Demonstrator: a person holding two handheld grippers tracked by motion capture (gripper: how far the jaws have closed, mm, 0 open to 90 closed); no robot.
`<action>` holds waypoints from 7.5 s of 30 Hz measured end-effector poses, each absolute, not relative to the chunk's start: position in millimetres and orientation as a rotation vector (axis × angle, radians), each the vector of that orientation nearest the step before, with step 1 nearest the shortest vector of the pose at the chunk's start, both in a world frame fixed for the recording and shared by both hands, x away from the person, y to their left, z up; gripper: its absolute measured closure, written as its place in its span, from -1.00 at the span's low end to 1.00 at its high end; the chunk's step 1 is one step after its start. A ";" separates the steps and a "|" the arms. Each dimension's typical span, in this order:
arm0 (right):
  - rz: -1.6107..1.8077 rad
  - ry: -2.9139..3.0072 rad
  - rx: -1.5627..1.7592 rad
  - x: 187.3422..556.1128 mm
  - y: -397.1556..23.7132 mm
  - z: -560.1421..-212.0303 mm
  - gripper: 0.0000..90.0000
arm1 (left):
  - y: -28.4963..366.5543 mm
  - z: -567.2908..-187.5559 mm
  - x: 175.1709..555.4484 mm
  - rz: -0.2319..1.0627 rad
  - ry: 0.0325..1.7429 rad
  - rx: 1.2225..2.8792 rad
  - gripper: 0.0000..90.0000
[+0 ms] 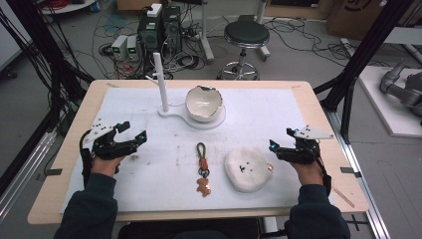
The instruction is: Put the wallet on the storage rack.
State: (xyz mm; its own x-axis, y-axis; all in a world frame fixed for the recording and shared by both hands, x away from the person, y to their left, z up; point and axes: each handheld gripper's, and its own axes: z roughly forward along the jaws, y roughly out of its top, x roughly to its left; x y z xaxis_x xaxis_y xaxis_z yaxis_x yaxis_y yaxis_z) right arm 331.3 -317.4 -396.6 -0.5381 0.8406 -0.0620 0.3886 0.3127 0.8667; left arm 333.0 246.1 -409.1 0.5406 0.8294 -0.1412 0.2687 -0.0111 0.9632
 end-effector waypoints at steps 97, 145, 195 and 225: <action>1.518 2.459 0.643 330.9 -205.7 -392.6 0.37 | 115.2 -408.3 327.7 0.120 0.569 1.802 0.73; 1.640 2.385 0.777 335.0 -221.1 -391.7 0.36 | 132.1 -402.5 327.3 0.180 0.558 1.697 0.80; 1.082 2.183 0.464 442.7 -154.5 -295.6 0.71 | 251.4 -410.1 346.5 0.456 1.016 1.574 -0.59; 0.865 2.158 0.466 465.4 -144.6 -312.7 0.69 | 251.4 -412.4 346.1 0.438 1.027 1.580 -0.59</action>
State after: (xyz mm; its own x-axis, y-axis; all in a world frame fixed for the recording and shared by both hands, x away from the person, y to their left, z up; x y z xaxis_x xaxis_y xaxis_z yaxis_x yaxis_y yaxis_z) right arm 465.4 -144.6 -312.7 -0.6511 0.5615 -0.5107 0.0529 0.7048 0.7074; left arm 346.1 251.4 -412.4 0.5485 0.7992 -0.2456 0.3767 0.0260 0.9260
